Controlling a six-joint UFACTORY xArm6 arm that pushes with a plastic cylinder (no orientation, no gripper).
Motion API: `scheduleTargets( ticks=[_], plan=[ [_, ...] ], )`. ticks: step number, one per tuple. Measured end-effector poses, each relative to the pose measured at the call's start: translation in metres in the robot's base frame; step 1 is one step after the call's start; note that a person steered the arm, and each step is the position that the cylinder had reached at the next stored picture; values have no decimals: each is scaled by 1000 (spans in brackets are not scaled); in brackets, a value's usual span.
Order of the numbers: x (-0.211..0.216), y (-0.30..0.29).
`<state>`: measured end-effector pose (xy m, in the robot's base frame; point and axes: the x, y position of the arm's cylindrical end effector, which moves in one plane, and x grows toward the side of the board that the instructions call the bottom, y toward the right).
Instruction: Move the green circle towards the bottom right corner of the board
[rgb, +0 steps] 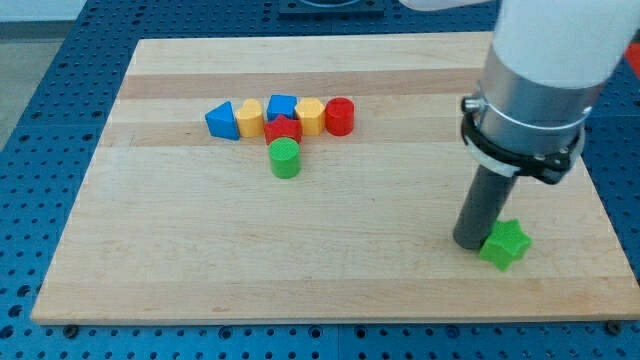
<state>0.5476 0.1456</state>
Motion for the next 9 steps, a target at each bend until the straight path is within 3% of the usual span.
scheduleTargets(
  ticks=[3,4,6,9],
  plan=[
    [2,37],
    [2,19],
    [-3,-76],
    [-69,-219]
  ],
)
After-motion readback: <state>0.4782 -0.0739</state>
